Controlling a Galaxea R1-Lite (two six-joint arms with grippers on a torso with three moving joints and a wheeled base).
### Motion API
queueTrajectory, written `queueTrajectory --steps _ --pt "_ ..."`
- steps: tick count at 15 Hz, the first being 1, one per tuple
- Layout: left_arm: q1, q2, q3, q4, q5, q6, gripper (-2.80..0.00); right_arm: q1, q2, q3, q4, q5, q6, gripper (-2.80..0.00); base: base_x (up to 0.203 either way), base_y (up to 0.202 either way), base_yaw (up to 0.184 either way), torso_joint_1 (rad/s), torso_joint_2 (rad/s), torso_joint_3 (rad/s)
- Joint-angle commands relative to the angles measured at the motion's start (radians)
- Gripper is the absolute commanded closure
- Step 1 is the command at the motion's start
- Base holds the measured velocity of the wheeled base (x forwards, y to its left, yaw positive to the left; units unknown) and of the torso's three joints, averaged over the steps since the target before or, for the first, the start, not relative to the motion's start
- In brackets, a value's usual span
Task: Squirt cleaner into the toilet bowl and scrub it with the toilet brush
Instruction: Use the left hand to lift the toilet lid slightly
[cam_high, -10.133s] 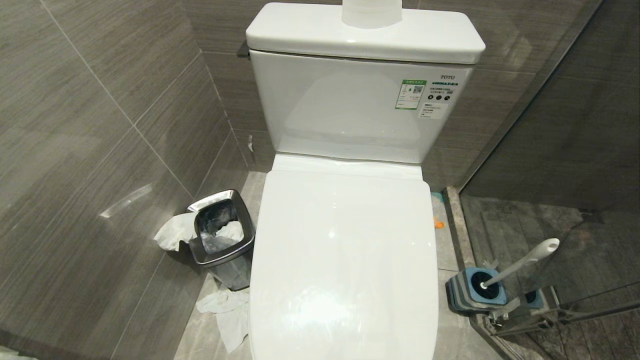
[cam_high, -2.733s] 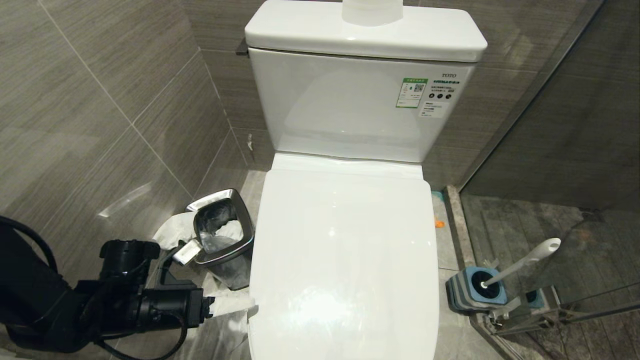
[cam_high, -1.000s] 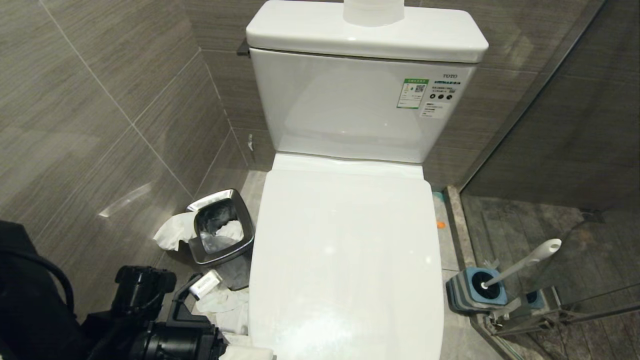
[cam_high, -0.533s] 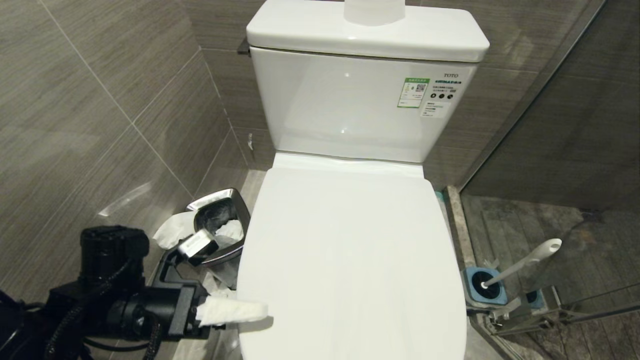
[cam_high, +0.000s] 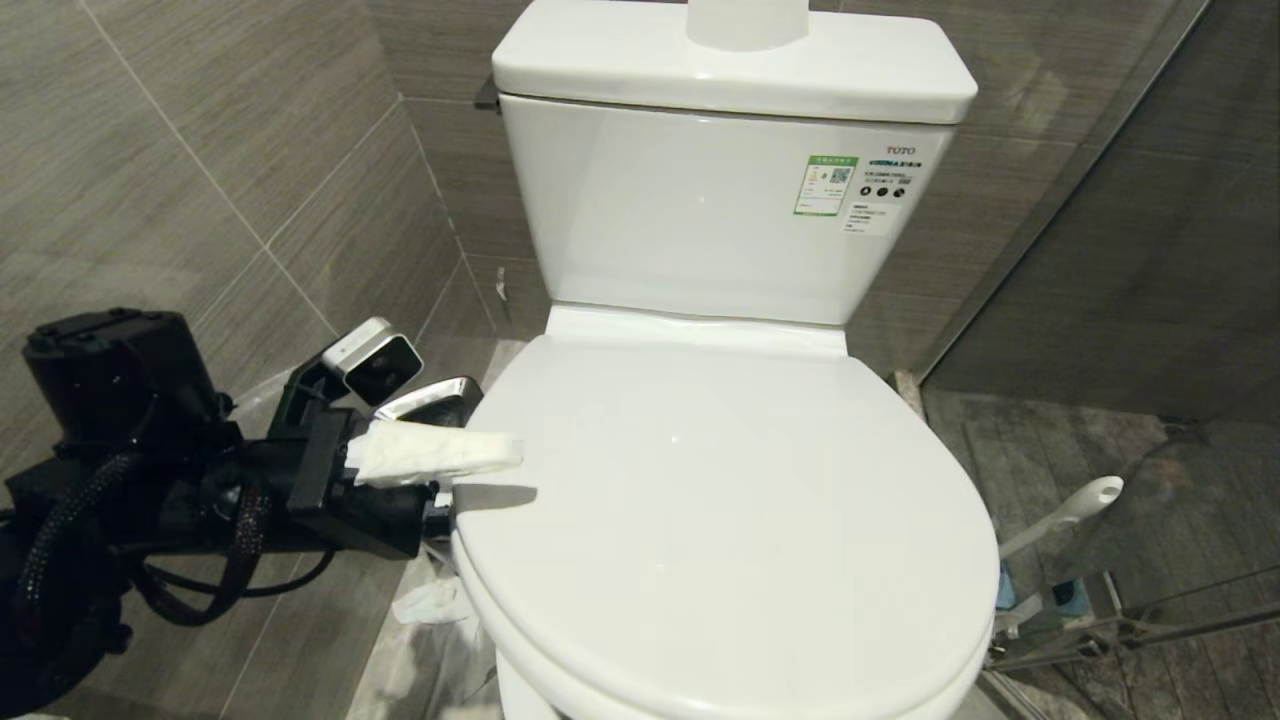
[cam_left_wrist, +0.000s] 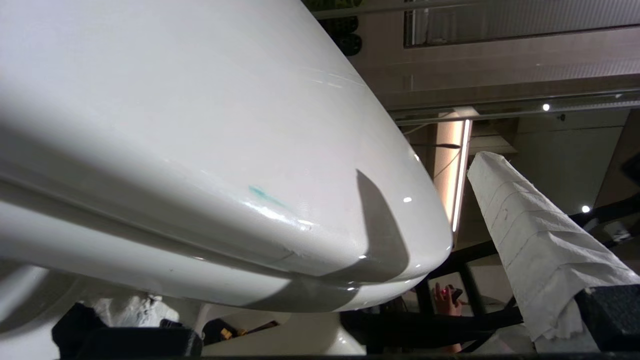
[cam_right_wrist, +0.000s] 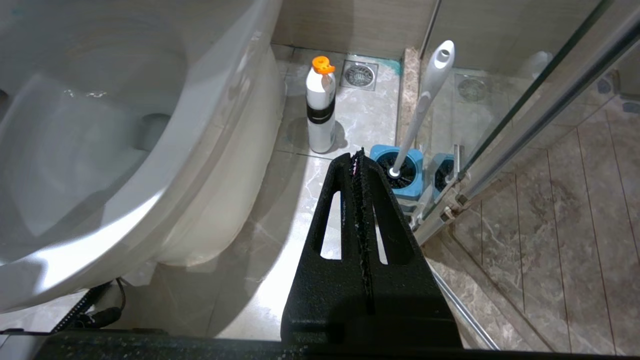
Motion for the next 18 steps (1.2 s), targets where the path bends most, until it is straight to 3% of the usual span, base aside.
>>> queueTrajectory --steps 1,4,12,15,18 --pt "-0.005 -0.012 -0.084 -0.005 -0.002 -0.082 -2.8 0.0 0.001 0.0 0.0 0.0 0.001 0.0 0.0 0.0 0.0 0.0 0.0 0.0" --pt "-0.013 -0.041 -0.135 -0.007 -0.003 -0.201 -2.8 0.0 0.001 0.001 0.0 0.0 0.001 0.0 0.0 0.0 0.0 0.0 0.0 0.0" --pt "-0.045 -0.055 -0.23 -0.005 -0.003 -0.212 -2.8 0.0 0.001 0.001 0.0 0.001 0.001 0.0 0.0 0.0 0.0 0.0 0.0 0.0" --pt "-0.053 -0.062 -0.298 -0.007 -0.003 -0.316 -2.8 0.0 0.001 0.001 0.0 0.001 0.001 0.0 0.0 0.0 0.0 0.0 0.0 0.0" --pt "-0.063 -0.06 -0.344 -0.037 -0.002 -0.372 -2.8 0.0 0.001 0.0 0.0 0.0 0.001 0.0 0.0 0.0 0.0 0.0 0.0 0.0"
